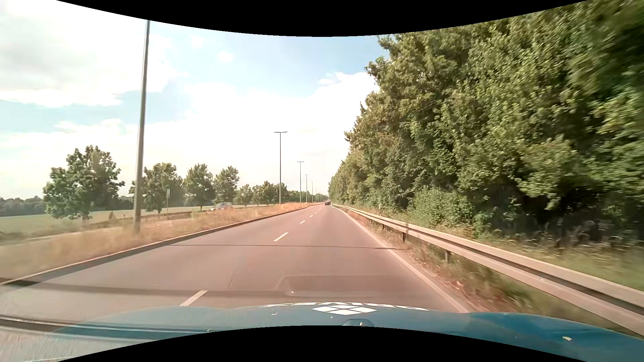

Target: Follow the waypoints while adhering to traffic rules and regulations

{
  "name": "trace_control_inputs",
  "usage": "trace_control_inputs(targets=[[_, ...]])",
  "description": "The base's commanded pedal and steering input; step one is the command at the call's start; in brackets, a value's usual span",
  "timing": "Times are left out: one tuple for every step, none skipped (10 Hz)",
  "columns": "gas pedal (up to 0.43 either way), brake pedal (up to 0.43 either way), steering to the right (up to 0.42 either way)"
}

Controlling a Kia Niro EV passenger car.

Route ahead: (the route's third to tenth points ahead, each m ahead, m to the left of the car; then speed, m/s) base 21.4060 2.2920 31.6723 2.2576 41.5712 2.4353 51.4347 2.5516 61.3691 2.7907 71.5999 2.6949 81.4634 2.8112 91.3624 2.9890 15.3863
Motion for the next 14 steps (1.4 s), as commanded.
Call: trace_control_inputs(targets=[[0.209,0.000,-0.006],[0.209,0.000,-0.006],[0.209,0.000,-0.006],[0.209,0.000,-0.005],[0.209,0.000,-0.005],[0.209,0.000,-0.005],[0.209,0.000,-0.005],[0.209,0.000,-0.005],[0.209,0.000,-0.005],[0.209,0.000,-0.005],[0.209,0.000,-0.005],[0.209,0.000,-0.005],[0.209,0.000,-0.005],[0.209,0.000,-0.005]])
